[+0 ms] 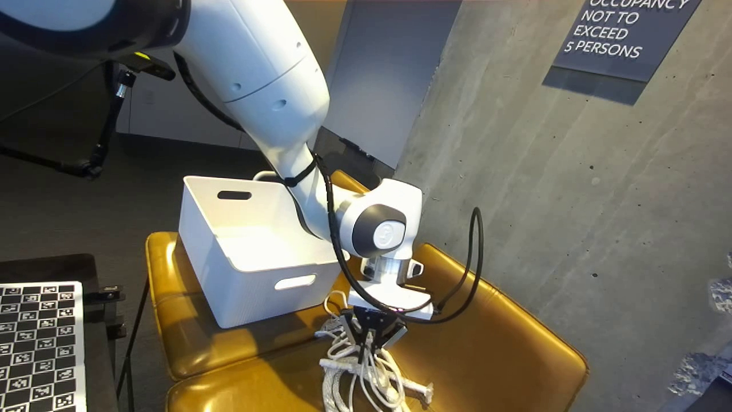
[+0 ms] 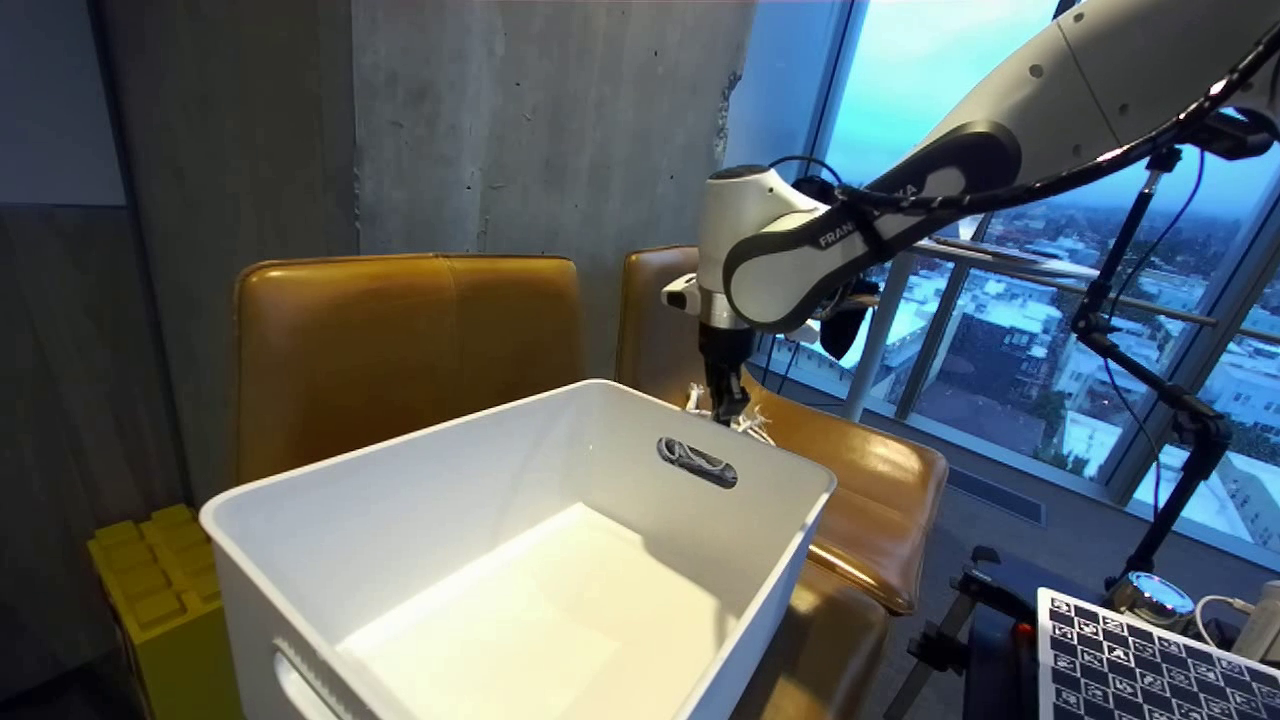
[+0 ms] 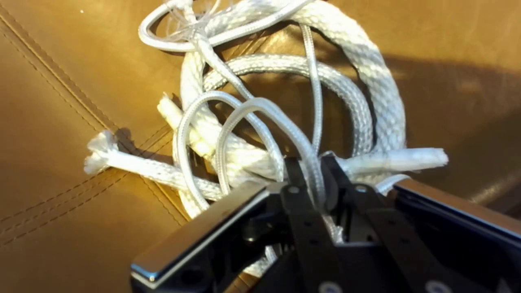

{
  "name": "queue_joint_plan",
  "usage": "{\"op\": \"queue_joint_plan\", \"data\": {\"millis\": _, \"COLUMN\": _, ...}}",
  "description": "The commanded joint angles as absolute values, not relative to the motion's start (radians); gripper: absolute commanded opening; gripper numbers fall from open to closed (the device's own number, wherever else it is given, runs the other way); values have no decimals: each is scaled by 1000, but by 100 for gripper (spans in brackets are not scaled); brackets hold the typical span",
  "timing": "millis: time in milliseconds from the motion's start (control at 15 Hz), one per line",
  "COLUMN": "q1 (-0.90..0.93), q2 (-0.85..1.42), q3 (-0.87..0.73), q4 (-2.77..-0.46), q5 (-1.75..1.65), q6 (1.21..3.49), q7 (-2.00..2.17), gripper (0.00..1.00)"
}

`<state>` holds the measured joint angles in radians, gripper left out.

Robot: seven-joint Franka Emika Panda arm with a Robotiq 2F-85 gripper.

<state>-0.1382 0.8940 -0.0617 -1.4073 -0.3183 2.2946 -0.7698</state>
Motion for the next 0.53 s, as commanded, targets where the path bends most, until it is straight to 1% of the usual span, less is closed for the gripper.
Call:
{"op": "queue_joint_plan", "data": {"millis": 0, "q1": -134, "q2": 865, "q3": -71, "q4": -1441, "q5": -361, "q6": 2316, "q7": -782, "gripper": 51}}
{"op": "queue_joint_plan", "data": {"millis": 67, "q1": -135, "q2": 865, "q3": -72, "q4": -1442, "q5": -364, "q6": 2319, "q7": -778, "gripper": 58}}
{"op": "queue_joint_plan", "data": {"millis": 133, "q1": -137, "q2": 866, "q3": -72, "q4": -1442, "q5": -366, "q6": 2319, "q7": -780, "gripper": 42}}
{"op": "queue_joint_plan", "data": {"millis": 200, "q1": -137, "q2": 866, "q3": -74, "q4": -1441, "q5": -369, "q6": 2319, "q7": -778, "gripper": 19}}
{"op": "queue_joint_plan", "data": {"millis": 267, "q1": -138, "q2": 867, "q3": -74, "q4": -1441, "q5": -370, "q6": 2319, "q7": -779, "gripper": 17}}
{"op": "queue_joint_plan", "data": {"millis": 333, "q1": -138, "q2": 867, "q3": -74, "q4": -1442, "q5": -371, "q6": 2319, "q7": -779, "gripper": 11}}
{"op": "queue_joint_plan", "data": {"millis": 400, "q1": -139, "q2": 867, "q3": -75, "q4": -1442, "q5": -371, "q6": 2320, "q7": -778, "gripper": 2}}
{"op": "queue_joint_plan", "data": {"millis": 467, "q1": -139, "q2": 867, "q3": -76, "q4": -1443, "q5": -371, "q6": 2319, "q7": -776, "gripper": 0}}
